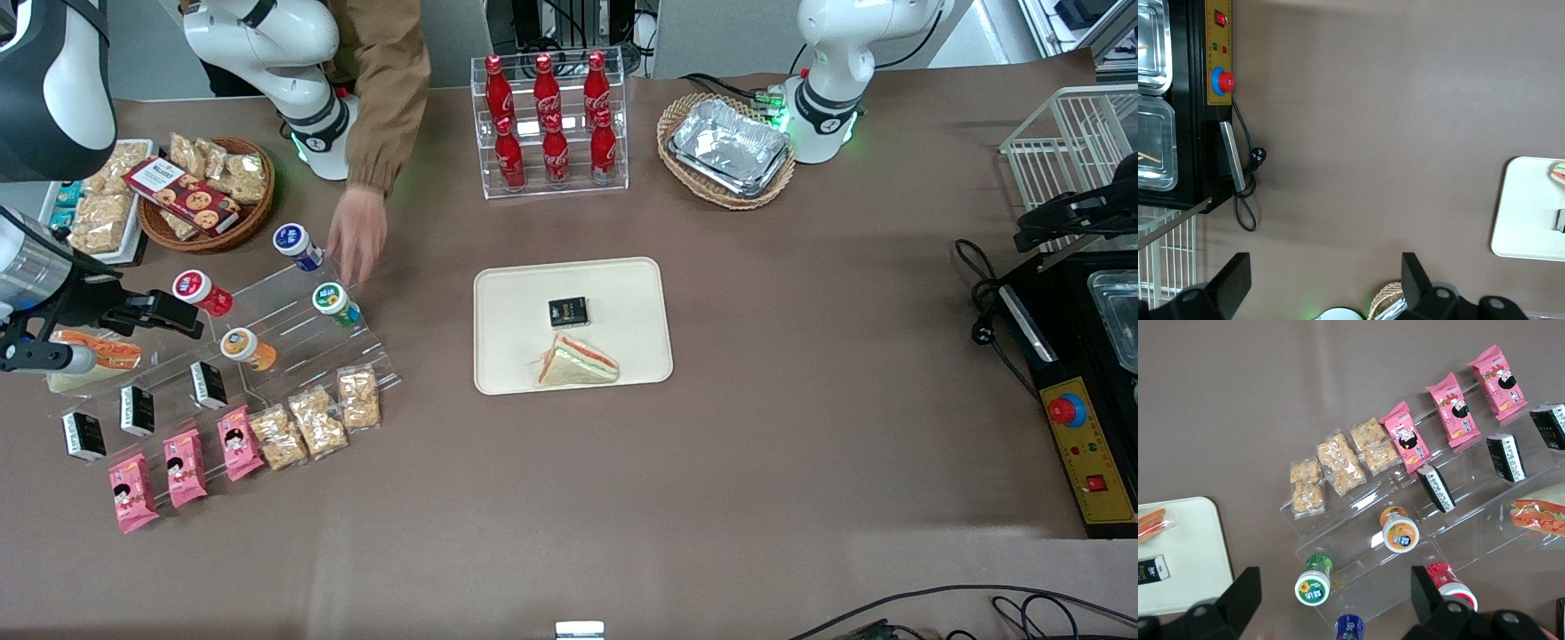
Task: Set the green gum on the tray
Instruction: 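Move the right gripper toward the green-capped gum bottle on the rack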
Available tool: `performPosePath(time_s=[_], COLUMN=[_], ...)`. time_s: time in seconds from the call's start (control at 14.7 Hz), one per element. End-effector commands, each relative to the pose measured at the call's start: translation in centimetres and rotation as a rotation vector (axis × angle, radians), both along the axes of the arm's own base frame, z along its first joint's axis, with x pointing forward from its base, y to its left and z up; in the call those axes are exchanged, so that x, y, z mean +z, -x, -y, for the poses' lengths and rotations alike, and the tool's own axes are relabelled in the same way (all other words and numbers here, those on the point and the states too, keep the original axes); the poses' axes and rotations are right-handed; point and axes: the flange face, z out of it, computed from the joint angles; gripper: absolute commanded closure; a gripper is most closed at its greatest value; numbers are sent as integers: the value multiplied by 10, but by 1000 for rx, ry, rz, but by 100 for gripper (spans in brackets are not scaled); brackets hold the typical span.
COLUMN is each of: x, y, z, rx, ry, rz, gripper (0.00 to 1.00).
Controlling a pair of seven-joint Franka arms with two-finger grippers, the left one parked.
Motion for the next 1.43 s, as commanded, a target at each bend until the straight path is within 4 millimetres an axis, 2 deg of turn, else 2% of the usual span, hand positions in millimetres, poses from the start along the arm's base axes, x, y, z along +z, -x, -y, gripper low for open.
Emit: performPosePath(time_s=[0.0,0.41,0.61,0.82,0.95,1.22,1.36], x=[7,7,5,-11,-27,-83,-112], y=[-4,0,24,60,80,119,129], z=[2,1,-17,-39,-60,-73,-73], rx=[12,12,42,76,117,146,151], ry=[11,-4,-5,-6,-2,7,11], rz=[4,-8,-47,-58,-50,30,44], gripper=[0,0,0,0,0,0,0])
